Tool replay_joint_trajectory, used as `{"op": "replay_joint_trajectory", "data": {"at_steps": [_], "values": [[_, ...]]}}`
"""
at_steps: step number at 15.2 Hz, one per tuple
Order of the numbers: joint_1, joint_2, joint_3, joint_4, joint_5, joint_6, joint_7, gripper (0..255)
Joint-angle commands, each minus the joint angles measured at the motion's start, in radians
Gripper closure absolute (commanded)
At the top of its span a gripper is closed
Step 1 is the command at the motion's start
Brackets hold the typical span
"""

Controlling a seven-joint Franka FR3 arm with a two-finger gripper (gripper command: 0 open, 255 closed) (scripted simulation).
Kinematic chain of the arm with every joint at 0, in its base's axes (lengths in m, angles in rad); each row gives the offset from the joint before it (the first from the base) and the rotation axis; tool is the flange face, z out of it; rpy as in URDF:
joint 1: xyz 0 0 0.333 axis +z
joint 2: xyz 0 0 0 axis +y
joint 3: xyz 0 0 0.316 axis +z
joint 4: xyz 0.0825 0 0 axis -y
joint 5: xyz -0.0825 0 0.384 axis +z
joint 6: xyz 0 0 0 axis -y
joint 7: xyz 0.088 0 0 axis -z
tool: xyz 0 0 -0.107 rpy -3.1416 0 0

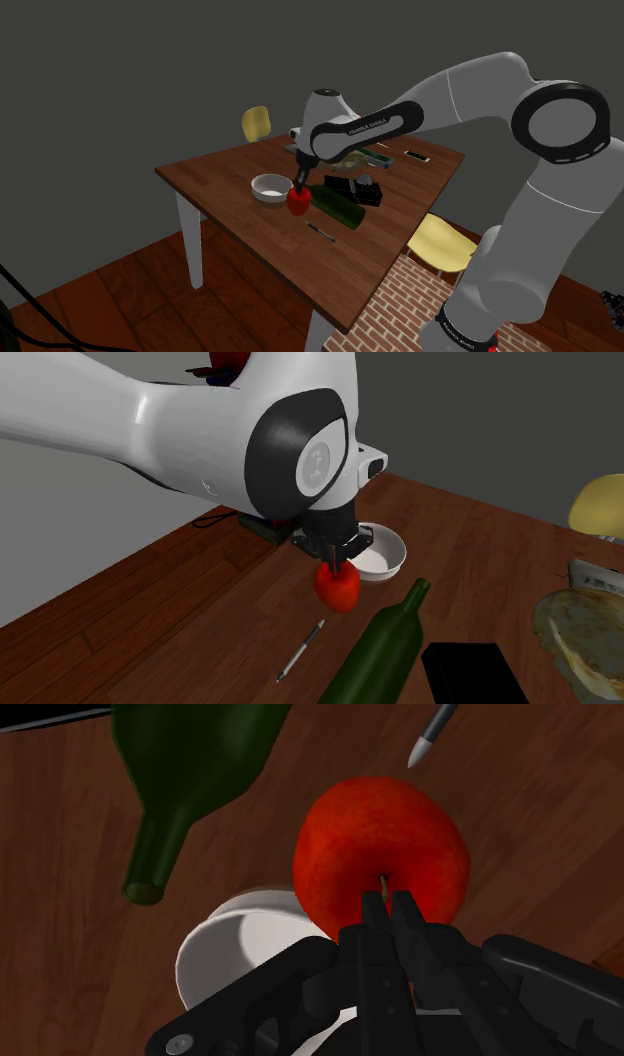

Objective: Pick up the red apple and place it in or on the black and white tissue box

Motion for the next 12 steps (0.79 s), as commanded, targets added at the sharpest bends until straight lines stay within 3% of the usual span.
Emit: {"op": "replay_joint_trajectory", "data": {"at_steps": [1, 12], "values": [[0.001, -0.013, 0.001, 0.011, 0.002, -0.024, -0.002, 255], [0.002, -0.066, 0.002, 0.103, 0.011, -0.168, -0.015, 255]]}}
